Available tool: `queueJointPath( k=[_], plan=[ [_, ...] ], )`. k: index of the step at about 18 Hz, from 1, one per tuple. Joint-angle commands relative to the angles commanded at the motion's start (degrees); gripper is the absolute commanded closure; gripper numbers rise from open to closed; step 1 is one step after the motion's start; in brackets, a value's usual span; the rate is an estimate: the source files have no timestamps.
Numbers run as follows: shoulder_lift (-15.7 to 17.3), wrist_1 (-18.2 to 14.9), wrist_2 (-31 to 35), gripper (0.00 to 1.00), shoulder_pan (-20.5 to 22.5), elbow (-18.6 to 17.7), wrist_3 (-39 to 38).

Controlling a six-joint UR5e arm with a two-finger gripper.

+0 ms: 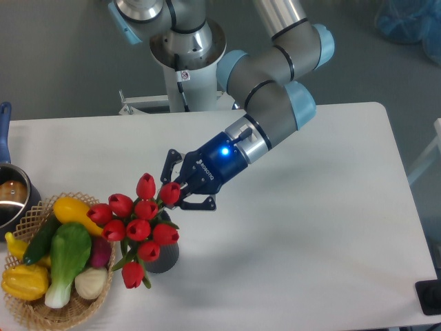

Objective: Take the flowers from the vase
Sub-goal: 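Lift the gripped tulips straight up out of the grey vase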

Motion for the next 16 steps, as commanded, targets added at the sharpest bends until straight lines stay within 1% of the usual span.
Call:
queueJointPath(
  k=[7, 9, 13, 16],
  plan=[
    [2.5, 0.0, -4.2, 1.0, 1.8, 0.7, -0.4],
    [2.6, 0.0, -5.3, 1.0, 2.5, 1.5, -0.5],
    [2.6, 0.0, -6.0, 1.0, 2.8, 4.4, -1.7],
    [3.0, 0.0, -6.7, 1.0, 3.0, 5.2, -3.1]
  ],
)
